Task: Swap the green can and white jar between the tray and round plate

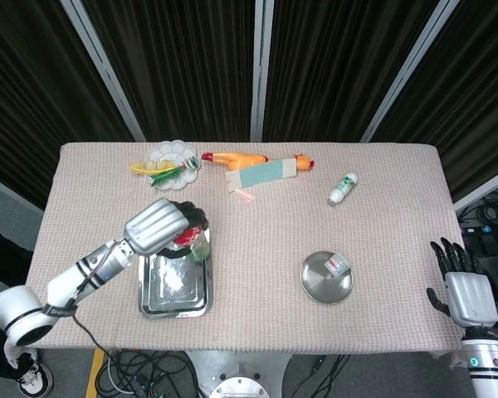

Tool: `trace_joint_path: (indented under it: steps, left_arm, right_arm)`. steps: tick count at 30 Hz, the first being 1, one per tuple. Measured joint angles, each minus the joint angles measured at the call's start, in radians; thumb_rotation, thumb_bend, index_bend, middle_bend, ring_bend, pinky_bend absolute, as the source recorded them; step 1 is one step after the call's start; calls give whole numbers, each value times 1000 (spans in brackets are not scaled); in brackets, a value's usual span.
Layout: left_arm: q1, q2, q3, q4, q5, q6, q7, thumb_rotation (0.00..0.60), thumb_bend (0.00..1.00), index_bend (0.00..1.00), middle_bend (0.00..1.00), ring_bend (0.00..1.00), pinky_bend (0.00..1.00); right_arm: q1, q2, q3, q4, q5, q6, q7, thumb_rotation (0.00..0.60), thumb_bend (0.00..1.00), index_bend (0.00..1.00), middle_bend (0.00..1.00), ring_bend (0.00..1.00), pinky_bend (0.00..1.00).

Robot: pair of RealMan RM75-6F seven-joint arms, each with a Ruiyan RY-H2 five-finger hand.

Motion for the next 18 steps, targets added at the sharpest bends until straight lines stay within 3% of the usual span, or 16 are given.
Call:
trace_joint_path:
  steps: [9, 18]
  left_arm:
    - [-164, -191, -67, 189, -91, -107, -36, 600, 284, 413, 396, 347, 639]
    - [-268, -375, -61, 422, -116, -150, -151, 600, 283, 425, 396, 347, 633]
  right_arm:
    - [2, -14, -10, 41, 8, -28, 27, 600, 266, 0, 0, 0, 0]
    - [6, -34, -20, 75, 9, -53, 44, 600, 266, 0, 0, 0, 0]
